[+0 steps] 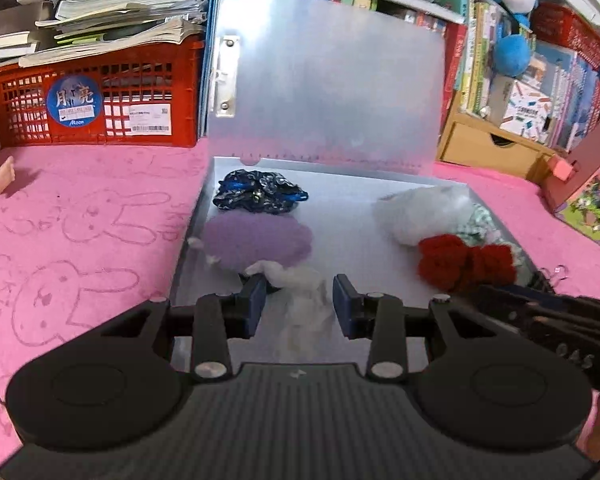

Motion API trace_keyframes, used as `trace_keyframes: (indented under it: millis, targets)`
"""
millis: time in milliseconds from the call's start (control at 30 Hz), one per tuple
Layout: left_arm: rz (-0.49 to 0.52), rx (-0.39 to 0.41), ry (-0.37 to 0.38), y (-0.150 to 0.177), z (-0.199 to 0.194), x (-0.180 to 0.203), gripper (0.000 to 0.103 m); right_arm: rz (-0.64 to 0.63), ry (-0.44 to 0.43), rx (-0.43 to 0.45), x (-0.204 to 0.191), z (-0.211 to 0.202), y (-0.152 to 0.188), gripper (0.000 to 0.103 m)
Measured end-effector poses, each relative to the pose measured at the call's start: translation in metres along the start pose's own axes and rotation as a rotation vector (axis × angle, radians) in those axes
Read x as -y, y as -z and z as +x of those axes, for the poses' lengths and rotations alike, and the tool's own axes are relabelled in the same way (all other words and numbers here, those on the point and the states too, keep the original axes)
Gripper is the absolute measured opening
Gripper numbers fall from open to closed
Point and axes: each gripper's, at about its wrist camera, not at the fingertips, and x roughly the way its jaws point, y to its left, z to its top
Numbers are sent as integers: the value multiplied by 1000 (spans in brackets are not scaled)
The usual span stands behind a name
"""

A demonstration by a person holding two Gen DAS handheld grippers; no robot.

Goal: Organize objects
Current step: 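Carry the white tissue and black disc over the white box with both grippers, then lower both items into the white box and open both grippers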

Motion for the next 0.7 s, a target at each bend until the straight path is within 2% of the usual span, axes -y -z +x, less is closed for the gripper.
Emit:
trace_keyframes:
  millis: [167, 400, 500, 533, 567, 700]
  targets:
    - [-8, -11, -30, -3, 11, -5, 43, 16, 21, -2, 6, 6, -2, 37]
    - [16, -14, -34, 2, 13, -3, 43, 18, 29, -34, 7, 13, 5, 37]
    - [25, -13, -31, 3, 11, 0, 43, 21, 29, -30, 7, 11, 7, 43]
    - [27, -10, -31, 3, 10, 1, 43, 26, 38, -18, 8, 9, 8, 58]
    - [28, -3, -30, 3, 7, 2, 43, 29, 36, -6, 8, 7, 8, 63]
    - [33, 19, -19, 1, -6, 6, 44, 52, 2, 27, 8, -5, 6, 66]
